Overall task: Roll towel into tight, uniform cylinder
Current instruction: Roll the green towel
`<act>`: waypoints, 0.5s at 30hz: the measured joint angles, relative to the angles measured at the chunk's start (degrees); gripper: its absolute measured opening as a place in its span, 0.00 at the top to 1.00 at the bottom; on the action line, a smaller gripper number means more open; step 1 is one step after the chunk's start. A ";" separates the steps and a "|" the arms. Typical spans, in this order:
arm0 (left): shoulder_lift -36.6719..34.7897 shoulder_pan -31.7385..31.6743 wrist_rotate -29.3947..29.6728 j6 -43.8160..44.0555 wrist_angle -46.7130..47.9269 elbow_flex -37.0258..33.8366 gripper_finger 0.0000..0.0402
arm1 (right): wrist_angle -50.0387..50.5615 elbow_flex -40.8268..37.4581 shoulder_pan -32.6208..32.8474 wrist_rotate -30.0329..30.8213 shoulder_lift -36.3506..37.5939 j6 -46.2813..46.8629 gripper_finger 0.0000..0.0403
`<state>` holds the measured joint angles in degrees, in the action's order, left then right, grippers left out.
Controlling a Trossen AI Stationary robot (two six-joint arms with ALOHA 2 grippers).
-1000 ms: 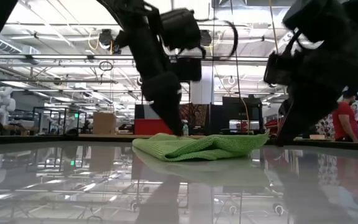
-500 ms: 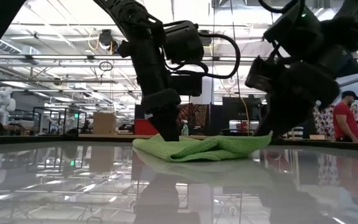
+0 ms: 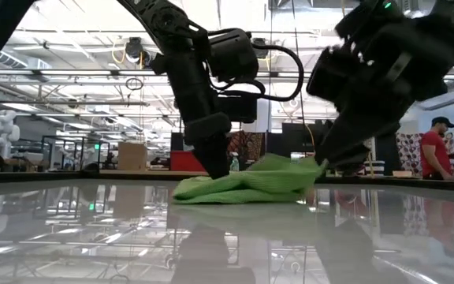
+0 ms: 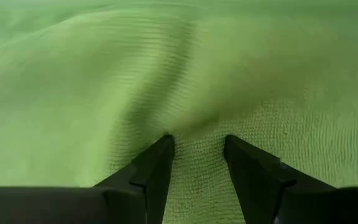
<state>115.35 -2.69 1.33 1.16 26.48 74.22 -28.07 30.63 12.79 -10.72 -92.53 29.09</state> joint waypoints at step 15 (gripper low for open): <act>-0.21 -0.99 0.43 0.02 -0.44 -0.07 0.60 | 3.14 0.02 2.22 3.47 0.66 6.60 0.71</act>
<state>115.14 -3.68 1.76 1.18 26.04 74.15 -24.94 30.65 15.01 -7.25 -91.87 35.69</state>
